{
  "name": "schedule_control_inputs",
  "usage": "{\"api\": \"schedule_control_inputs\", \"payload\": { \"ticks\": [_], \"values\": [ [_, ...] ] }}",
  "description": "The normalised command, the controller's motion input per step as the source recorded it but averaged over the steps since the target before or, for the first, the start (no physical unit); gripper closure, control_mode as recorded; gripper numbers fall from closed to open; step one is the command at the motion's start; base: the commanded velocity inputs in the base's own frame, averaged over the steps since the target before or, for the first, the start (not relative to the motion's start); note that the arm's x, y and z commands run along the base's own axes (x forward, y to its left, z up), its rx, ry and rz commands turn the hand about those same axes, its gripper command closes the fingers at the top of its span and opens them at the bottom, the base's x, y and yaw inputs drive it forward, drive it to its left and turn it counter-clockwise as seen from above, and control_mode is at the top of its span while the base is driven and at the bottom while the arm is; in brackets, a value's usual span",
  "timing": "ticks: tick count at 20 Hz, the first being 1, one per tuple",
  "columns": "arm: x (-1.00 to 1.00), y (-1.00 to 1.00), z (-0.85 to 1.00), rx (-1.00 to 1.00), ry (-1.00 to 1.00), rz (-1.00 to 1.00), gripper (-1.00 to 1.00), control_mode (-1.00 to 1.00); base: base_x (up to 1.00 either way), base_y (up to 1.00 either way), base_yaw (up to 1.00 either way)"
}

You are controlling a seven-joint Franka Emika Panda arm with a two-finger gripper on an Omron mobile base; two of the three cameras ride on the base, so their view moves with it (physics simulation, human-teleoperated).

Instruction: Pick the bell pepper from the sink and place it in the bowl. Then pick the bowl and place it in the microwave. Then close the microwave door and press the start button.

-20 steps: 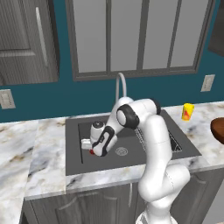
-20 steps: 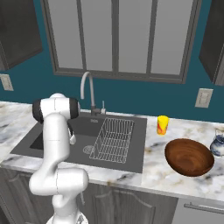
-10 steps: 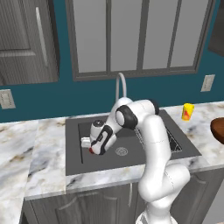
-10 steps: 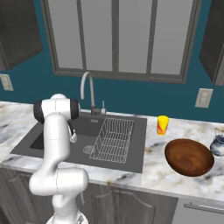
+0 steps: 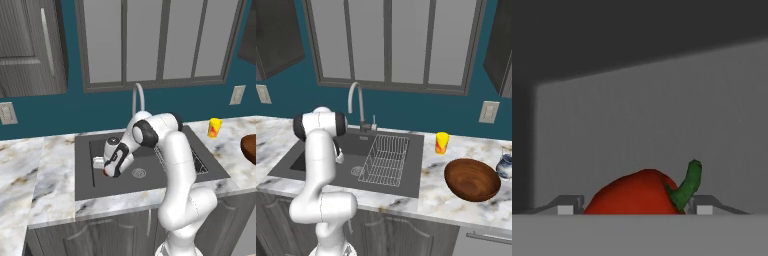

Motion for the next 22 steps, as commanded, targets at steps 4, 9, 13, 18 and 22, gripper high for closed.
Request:
{"api": "schedule_control_inputs", "payload": {
  "ticks": [4,9,13,18,22],
  "values": [
    [-0.58,-0.3,0.37,0.04,-0.05,0.0,1.0,-1.0,0.0,0.0,0.0],
    [-0.49,-0.28,0.75,0.04,0.0,-0.03,1.0,-1.0,0.0,0.0,0.0],
    [-0.5,-0.16,1.0,0.01,0.0,-0.01,1.0,-1.0,0.0,0.0,0.0],
    [-0.25,0.0,1.0,0.0,0.0,0.0,1.0,-1.0,0.0,0.0,0.0],
    [-0.06,0.0,1.0,0.0,0.0,0.0,1.0,-1.0,0.0,0.0,0.0]
  ]
}}
